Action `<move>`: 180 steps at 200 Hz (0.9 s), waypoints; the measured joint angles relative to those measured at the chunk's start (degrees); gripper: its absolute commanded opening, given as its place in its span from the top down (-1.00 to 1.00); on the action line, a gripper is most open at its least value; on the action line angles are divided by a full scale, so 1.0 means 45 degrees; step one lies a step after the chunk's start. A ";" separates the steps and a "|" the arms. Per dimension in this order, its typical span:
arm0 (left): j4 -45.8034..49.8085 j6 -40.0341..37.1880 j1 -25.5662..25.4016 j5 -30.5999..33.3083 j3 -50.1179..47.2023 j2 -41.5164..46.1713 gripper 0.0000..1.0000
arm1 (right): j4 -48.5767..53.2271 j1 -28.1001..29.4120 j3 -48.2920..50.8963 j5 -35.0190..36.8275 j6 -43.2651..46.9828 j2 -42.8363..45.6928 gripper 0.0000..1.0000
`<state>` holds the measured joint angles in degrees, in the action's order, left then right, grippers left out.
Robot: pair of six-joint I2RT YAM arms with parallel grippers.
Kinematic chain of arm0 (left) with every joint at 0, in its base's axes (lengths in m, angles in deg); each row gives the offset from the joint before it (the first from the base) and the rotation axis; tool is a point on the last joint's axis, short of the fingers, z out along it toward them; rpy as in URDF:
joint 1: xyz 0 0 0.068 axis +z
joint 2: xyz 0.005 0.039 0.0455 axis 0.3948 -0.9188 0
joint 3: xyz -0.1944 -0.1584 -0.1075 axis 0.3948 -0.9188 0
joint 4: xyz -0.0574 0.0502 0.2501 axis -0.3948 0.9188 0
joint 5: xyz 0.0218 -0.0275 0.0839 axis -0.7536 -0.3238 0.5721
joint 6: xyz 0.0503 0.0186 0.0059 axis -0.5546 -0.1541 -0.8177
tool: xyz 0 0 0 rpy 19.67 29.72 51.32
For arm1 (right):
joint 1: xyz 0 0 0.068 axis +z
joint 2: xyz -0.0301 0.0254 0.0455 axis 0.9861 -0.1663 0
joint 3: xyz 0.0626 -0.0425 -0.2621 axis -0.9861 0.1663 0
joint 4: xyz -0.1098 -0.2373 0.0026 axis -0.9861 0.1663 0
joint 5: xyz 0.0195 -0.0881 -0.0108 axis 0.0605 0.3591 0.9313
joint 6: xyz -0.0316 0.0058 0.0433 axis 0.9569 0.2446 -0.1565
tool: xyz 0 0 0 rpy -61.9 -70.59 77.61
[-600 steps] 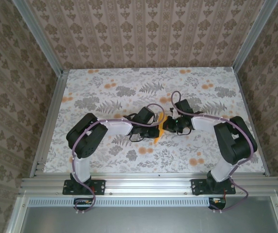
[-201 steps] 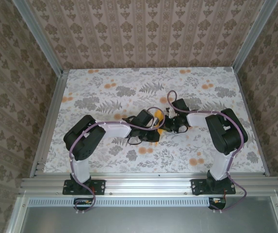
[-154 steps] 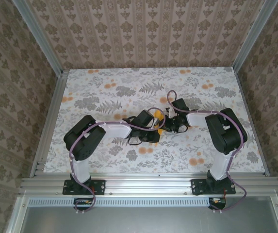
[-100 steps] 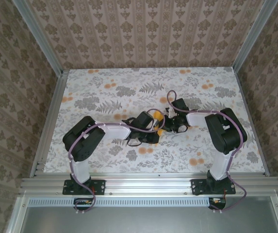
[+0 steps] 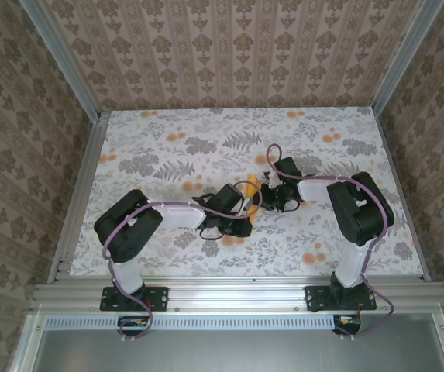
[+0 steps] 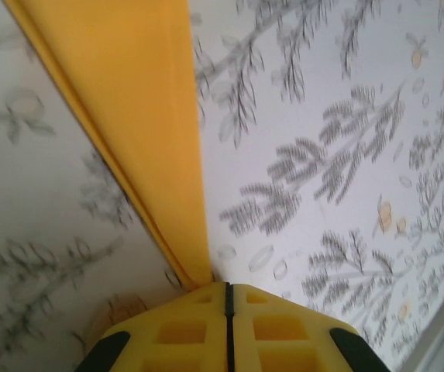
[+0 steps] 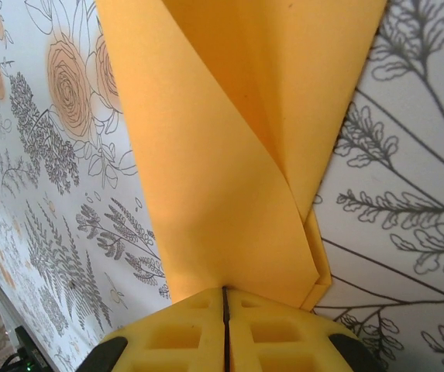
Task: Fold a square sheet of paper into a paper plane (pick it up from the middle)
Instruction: Fold the wing for the fifth time at the center of the table.
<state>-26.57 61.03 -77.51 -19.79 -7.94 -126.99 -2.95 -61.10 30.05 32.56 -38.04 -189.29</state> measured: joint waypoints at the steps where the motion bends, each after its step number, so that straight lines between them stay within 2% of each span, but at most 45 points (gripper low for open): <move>1: 0.0005 0.0000 -0.0010 -0.0015 -0.0010 0.0010 0.82 | -0.0005 0.0000 0.0000 0.0005 0.0000 0.0000 0.81; 36: 0.0253 0.0287 0.0175 -0.0345 -0.0204 0.0913 0.78 | -0.0151 0.0000 0.0000 0.0010 -0.0034 -0.0034 0.80; 70: -0.0651 0.1078 0.0758 -0.0010 -0.0204 0.1467 0.78 | -0.0243 0.0000 0.0000 0.0005 -0.0039 -0.0068 0.80; 139: -0.1598 0.2259 0.0816 0.0758 0.0078 -0.0034 0.82 | -0.0481 -0.0005 0.0029 0.0000 -0.0097 -0.0083 0.80; 180: -0.1792 0.2681 0.0831 0.1049 0.0087 -0.0257 0.87 | -0.0845 -0.0034 0.0189 -0.0097 -0.0296 -0.0078 0.80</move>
<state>-34.63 73.10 -73.78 -15.07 -7.55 -128.15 -6.75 -61.25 30.91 32.12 -39.37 -189.64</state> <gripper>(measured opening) 0.076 0.101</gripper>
